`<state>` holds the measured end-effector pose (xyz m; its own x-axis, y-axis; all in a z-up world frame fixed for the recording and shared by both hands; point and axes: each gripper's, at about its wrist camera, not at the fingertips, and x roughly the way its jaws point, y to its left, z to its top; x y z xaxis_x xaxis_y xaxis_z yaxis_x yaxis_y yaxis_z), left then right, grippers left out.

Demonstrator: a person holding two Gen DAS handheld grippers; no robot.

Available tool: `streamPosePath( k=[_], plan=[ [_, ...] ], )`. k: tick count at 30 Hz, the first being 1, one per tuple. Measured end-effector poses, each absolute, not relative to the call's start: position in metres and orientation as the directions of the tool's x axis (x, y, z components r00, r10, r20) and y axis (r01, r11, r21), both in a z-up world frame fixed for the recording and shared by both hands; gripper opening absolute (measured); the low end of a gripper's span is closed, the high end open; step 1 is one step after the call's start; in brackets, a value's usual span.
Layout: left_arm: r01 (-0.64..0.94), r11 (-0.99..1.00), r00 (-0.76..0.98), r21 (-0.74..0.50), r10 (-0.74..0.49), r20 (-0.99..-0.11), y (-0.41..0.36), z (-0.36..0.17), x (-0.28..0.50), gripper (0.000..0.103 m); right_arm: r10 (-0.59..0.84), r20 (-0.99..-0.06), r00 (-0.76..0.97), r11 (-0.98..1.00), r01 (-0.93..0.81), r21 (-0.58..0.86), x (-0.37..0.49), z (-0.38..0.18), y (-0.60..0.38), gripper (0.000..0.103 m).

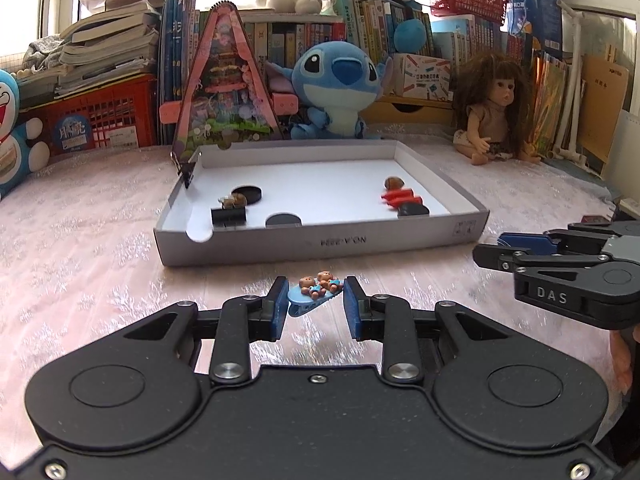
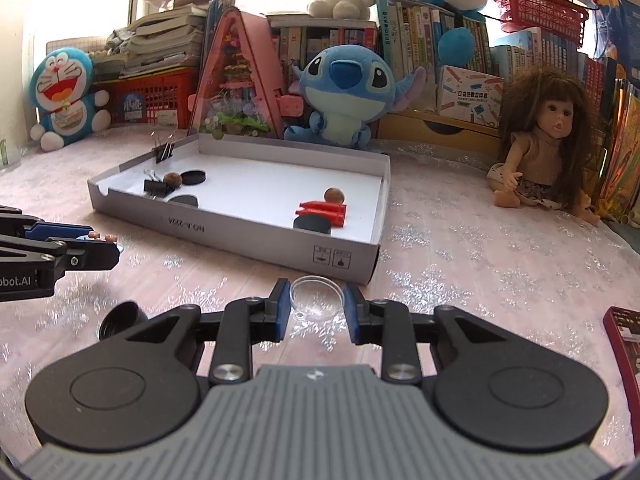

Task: Organize rigid objects
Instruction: 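Carry the blue toy clip and clear cap over the white tray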

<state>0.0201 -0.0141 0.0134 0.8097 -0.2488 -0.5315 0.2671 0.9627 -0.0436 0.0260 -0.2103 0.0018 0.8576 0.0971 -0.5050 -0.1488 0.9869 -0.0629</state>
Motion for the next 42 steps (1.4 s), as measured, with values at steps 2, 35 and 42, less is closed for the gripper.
streamPosePath(
  k=[2,35,42],
  plan=[
    [0.263,0.964,0.815,-0.049,-0.249,-0.524,-0.011,0.019,0.026,0.027,0.092,-0.496,0.864,0.988,-0.143,-0.065,0.028,0.006,-0.212,0.033],
    [0.145,0.982,0.777,-0.119,-0.188,-0.601,0.006,0.032,0.262,0.027,0.135,-0.641,0.756,0.987,-0.044,0.157,0.221,0.031,-0.232,0.033],
    [0.13,0.986,0.756,-0.102,-0.165,-0.633,0.005,0.012,0.275,0.027,0.125,-0.667,0.735,0.987,-0.021,0.162,0.235,0.014,-0.232,0.033]
  ],
)
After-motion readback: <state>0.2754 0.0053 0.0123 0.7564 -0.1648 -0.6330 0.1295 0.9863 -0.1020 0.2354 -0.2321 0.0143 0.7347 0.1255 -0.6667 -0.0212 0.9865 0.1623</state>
